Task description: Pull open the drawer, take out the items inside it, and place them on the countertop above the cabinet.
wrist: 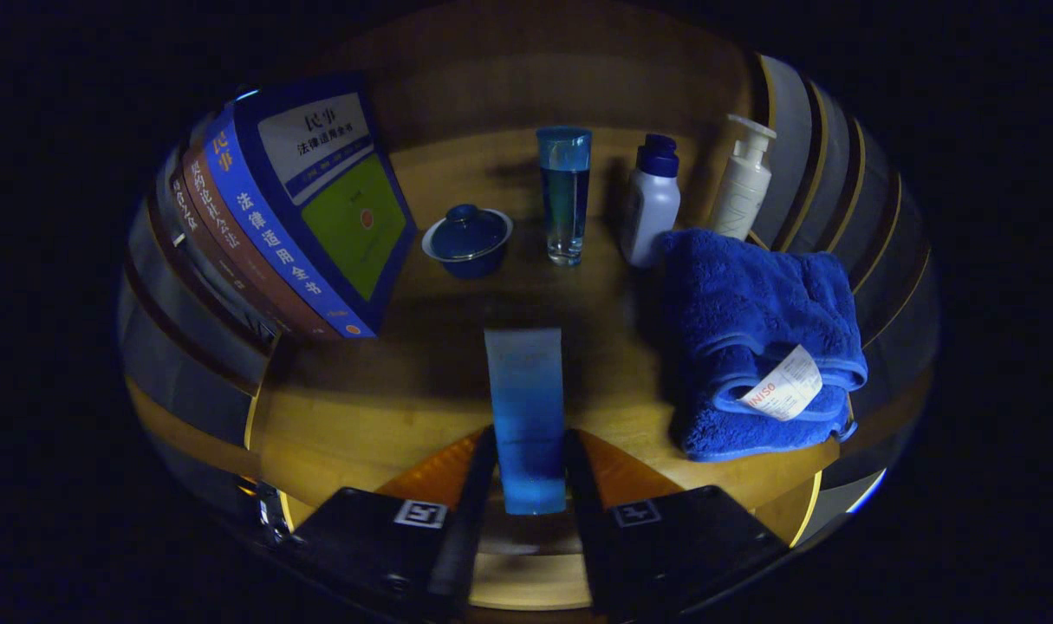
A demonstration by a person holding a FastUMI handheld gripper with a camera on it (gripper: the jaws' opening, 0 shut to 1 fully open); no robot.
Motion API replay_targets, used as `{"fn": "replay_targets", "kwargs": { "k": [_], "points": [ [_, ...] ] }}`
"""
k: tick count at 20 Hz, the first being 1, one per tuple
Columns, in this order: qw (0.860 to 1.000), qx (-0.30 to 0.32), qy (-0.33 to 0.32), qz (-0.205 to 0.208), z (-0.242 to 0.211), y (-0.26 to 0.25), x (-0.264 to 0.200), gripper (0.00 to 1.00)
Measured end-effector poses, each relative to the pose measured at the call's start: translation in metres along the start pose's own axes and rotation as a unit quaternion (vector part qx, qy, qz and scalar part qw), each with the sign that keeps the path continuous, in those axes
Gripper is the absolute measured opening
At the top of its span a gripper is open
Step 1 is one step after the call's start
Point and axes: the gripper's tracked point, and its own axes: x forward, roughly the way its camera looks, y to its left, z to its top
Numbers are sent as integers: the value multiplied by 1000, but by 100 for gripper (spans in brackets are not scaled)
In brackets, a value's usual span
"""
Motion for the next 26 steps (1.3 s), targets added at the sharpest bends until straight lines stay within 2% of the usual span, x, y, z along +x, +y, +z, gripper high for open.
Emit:
{"fn": "replay_targets", "kwargs": {
  "k": [4,10,16,21,26],
  "points": [
    [1000,6,-23,5,6,-4,-17,99],
    [996,11,-85,29,-9,-1,-78,99],
    [984,-4,-175,44,-57,-3,-170,100],
    [967,-5,-250,53,-131,-11,-238,99],
    [959,5,-273,72,-204,-13,-243,99]
  ]
}}
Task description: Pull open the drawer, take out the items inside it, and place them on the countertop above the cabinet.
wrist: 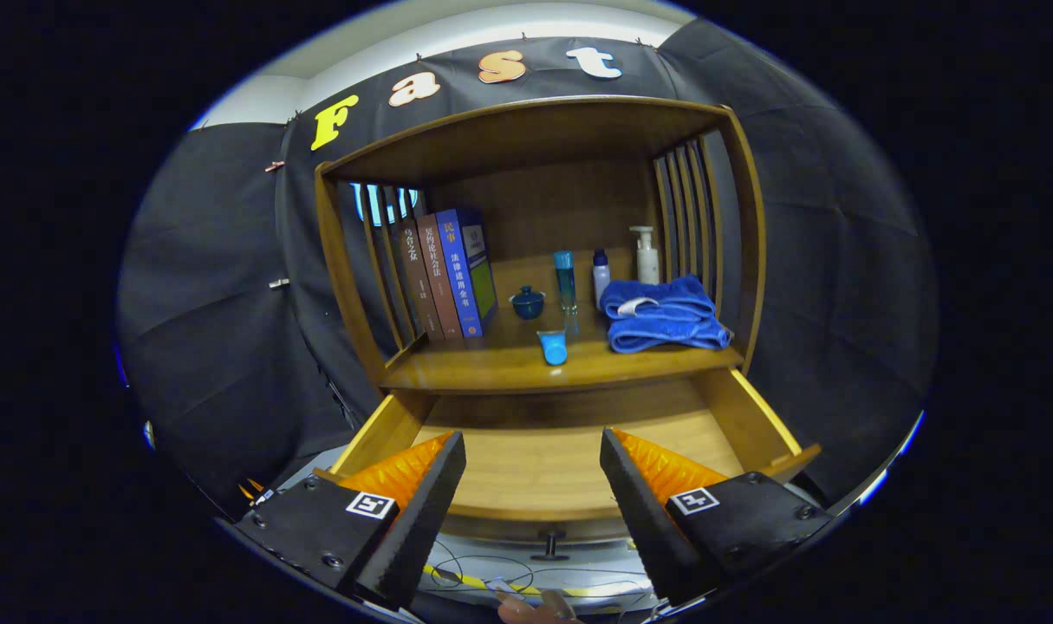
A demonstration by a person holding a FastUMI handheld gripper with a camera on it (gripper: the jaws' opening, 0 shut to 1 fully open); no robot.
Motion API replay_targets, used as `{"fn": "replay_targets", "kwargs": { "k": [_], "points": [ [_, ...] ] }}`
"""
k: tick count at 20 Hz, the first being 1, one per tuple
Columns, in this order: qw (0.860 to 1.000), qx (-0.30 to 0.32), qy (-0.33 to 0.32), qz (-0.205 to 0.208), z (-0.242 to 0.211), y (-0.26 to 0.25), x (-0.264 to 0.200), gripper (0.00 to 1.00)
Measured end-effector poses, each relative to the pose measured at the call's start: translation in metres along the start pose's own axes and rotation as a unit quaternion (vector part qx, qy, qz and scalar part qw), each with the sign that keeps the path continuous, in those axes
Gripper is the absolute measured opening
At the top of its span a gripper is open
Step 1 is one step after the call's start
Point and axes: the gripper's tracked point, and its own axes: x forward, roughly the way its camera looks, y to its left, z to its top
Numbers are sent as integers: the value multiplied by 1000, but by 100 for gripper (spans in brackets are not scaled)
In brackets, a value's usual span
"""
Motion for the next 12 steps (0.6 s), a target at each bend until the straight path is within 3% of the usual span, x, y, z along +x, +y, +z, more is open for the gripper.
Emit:
{"fn": "replay_targets", "kwargs": {
  "k": [7,12],
  "points": [
    [999,-16,28,-21,-88,-13,3,100],
    [999,-15,30,-37,-119,-20,23,99]
  ]
}}
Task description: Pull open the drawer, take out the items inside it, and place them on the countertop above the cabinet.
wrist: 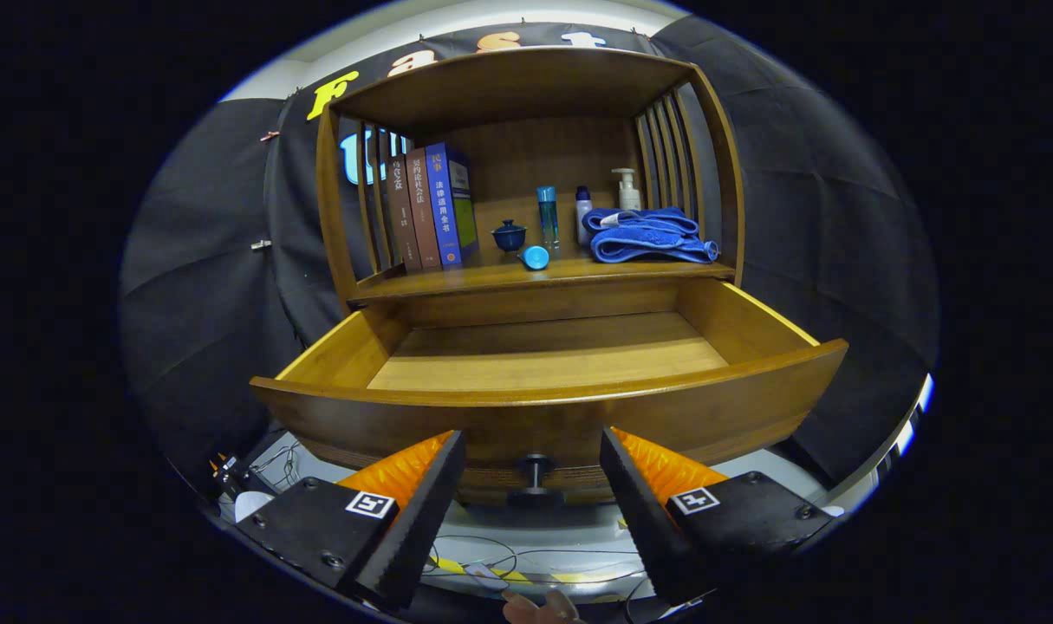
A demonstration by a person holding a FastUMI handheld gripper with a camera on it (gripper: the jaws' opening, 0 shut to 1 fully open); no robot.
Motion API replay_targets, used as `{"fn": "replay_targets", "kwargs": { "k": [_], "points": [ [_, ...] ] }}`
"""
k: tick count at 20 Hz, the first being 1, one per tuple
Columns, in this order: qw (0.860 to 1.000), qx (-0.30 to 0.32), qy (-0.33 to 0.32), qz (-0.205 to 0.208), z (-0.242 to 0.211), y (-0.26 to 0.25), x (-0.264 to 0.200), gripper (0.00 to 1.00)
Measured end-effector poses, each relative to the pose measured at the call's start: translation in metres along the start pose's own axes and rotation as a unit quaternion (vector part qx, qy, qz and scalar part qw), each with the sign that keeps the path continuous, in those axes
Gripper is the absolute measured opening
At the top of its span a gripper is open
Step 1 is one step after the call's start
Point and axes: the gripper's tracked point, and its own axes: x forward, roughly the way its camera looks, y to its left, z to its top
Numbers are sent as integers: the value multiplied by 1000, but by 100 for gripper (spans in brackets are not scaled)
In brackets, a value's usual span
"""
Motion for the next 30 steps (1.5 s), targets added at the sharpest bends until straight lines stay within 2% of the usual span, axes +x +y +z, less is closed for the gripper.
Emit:
{"fn": "replay_targets", "kwargs": {
  "k": [5,13,23,30],
  "points": [
    [1000,1,5,-17,-6,-3,11,99],
    [1000,-3,5,-18,3,1,27,99],
    [1000,11,-14,-15,43,5,116,99],
    [999,13,-28,-16,60,4,160,99]
  ]
}}
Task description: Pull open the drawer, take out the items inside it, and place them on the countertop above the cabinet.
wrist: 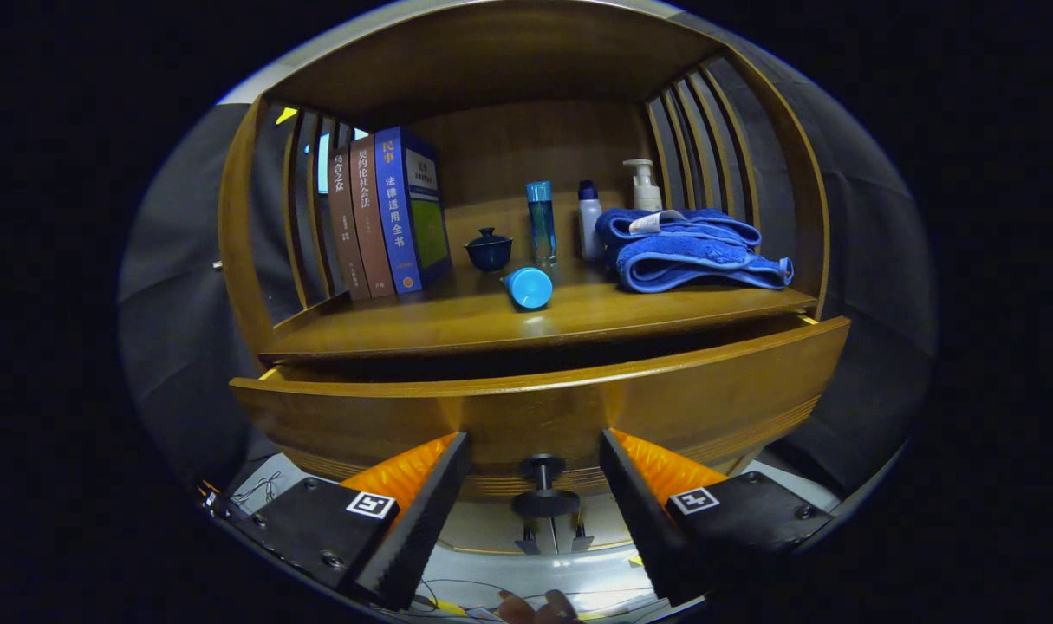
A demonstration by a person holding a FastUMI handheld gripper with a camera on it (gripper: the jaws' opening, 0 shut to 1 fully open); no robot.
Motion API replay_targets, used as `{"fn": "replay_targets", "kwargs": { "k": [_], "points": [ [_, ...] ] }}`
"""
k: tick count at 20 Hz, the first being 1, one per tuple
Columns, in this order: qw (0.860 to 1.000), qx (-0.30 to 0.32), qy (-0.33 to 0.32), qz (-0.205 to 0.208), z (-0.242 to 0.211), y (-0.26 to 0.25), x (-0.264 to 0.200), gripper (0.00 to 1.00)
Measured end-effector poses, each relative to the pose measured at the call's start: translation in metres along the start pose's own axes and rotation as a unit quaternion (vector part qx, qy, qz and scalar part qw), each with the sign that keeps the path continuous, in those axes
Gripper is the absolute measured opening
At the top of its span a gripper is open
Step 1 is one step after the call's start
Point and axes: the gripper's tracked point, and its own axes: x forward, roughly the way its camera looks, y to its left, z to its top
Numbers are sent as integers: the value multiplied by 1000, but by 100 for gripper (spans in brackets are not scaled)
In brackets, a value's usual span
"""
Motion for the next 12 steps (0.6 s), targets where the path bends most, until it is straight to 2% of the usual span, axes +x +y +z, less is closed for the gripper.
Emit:
{"fn": "replay_targets", "kwargs": {
  "k": [12],
  "points": [
    [1000,8,-13,-5,8,2,24,99]
  ]
}}
